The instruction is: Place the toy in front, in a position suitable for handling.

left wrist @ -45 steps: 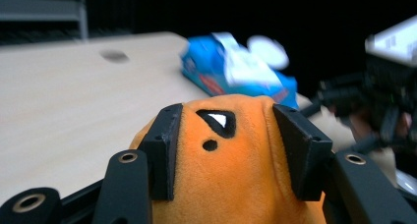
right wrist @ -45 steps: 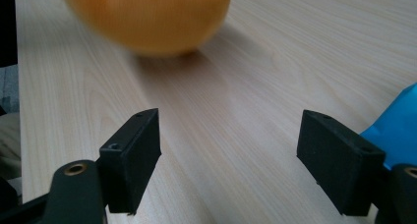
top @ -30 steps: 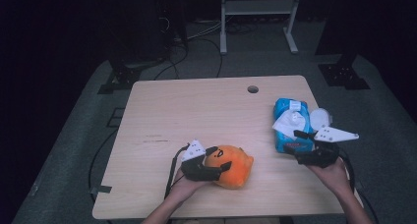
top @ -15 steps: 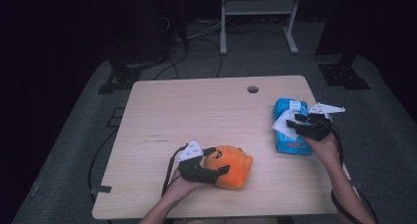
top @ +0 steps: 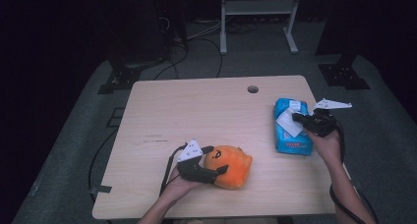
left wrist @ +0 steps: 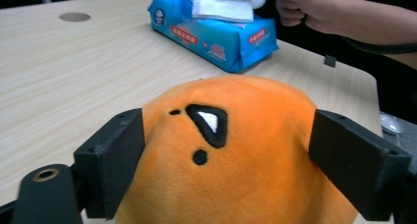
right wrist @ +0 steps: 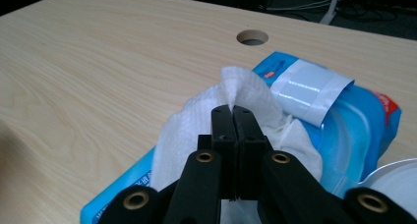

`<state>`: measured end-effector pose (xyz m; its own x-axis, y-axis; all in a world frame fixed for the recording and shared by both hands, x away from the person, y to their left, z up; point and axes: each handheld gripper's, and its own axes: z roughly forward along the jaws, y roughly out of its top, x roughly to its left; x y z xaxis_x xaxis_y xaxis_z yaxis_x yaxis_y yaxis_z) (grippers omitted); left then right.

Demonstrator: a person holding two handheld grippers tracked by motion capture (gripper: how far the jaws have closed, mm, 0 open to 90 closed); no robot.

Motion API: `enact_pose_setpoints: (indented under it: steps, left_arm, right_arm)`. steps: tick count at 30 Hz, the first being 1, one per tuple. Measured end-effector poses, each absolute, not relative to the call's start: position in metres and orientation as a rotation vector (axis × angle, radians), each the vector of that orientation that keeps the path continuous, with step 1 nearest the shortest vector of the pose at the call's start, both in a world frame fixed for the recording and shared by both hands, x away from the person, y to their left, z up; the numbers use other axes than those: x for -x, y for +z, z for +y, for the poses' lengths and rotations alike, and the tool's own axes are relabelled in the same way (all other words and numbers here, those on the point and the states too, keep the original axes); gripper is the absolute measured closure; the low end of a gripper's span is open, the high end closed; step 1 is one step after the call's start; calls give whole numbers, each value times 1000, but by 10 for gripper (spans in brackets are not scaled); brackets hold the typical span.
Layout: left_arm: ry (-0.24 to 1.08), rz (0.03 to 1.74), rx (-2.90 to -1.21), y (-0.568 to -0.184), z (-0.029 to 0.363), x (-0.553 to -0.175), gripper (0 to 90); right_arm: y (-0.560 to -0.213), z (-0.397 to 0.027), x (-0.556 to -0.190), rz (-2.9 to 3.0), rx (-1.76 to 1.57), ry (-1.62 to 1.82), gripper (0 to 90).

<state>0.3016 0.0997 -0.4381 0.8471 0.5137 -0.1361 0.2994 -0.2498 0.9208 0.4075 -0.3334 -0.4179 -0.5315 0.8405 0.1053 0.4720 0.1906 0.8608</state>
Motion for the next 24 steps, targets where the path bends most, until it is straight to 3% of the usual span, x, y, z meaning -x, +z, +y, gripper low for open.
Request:
enact_pose_setpoints:
  steps: [11, 18, 24]
  left_arm:
    - [255, 650, -1822, -431, 117, -307, 115]
    - [261, 644, -1828, -430, 121, -308, 140]
    - [259, 614, -1832, -429, 123, -307, 249]
  right_arm:
    - [-393, -329, -392, 2103, -1148, 1333, 886]
    - [-358, -314, -366, 2129, -1014, 1475, 885]
    - [-345, -285, -334, 2244, -880, 1589, 884]
